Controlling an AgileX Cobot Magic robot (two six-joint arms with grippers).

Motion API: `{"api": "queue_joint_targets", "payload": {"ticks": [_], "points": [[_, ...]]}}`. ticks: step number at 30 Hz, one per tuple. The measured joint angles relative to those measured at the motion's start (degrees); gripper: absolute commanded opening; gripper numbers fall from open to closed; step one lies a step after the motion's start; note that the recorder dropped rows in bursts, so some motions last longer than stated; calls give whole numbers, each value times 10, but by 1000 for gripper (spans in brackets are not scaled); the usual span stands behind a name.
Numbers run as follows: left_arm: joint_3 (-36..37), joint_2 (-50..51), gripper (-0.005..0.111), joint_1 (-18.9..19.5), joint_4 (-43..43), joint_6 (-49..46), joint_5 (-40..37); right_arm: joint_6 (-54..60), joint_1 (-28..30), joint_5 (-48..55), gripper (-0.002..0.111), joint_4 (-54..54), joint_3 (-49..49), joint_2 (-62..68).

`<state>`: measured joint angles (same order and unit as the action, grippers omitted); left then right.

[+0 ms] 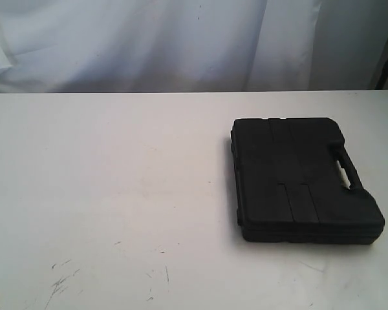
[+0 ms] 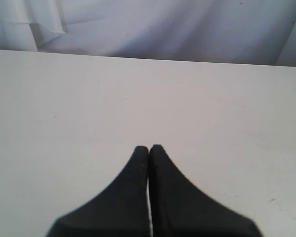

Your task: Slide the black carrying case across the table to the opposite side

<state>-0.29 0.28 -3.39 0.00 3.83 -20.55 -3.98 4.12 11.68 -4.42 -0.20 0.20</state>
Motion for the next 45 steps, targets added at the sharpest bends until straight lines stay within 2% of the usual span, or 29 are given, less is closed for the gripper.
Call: {"api": "queue_joint_targets", "payload": {"ticks": [15,45], "points": [[0,0,0,0,0,0,0,40,0,80,0,0,0,0],[0,0,0,0,0,0,0,40,0,81,0,1,0,0]]}}
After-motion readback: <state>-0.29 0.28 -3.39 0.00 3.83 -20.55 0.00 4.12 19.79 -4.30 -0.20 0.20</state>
